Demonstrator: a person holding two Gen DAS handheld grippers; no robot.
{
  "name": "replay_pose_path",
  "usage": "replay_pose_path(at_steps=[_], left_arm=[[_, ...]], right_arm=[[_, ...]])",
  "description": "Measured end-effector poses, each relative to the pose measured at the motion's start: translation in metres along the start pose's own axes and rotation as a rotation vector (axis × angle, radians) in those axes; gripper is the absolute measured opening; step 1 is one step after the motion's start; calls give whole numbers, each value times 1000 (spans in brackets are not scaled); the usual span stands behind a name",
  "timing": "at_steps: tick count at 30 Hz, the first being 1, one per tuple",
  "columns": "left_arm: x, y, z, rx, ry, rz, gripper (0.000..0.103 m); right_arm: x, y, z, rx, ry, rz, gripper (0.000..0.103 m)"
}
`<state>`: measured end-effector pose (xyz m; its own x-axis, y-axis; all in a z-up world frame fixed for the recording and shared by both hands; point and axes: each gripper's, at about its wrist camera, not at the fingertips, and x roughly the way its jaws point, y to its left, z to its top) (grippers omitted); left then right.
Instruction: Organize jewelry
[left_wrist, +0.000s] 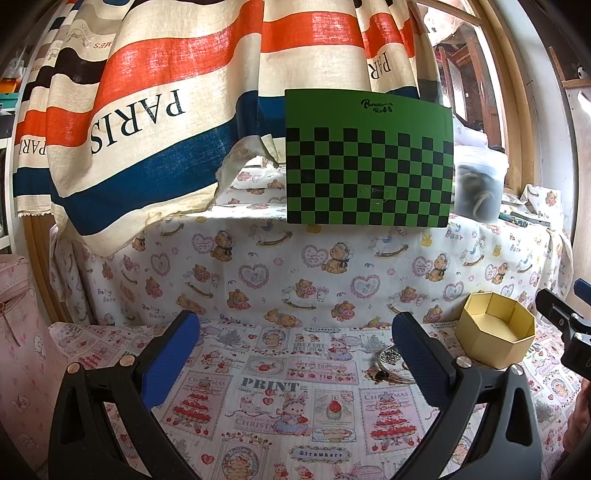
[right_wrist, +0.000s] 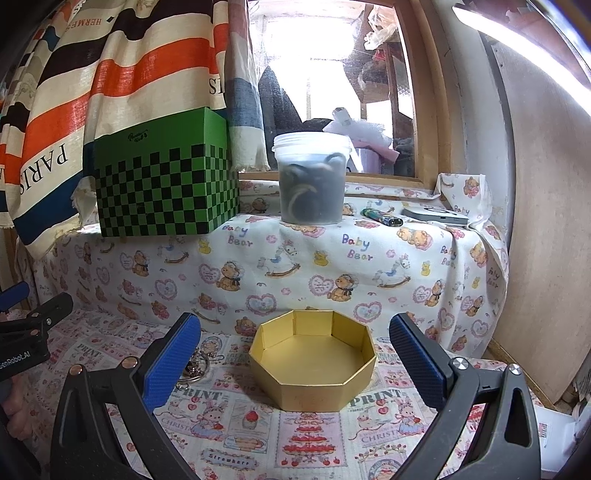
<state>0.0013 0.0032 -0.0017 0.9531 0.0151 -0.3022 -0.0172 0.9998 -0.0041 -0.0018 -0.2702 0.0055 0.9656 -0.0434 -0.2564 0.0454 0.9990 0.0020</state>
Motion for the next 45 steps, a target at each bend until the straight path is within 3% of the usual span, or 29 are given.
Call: replay_pose_path(at_steps=[45], left_arm=[[1, 0, -1, 1, 3, -1, 103]], right_arm=[[0, -2, 0, 2, 6, -24, 103]])
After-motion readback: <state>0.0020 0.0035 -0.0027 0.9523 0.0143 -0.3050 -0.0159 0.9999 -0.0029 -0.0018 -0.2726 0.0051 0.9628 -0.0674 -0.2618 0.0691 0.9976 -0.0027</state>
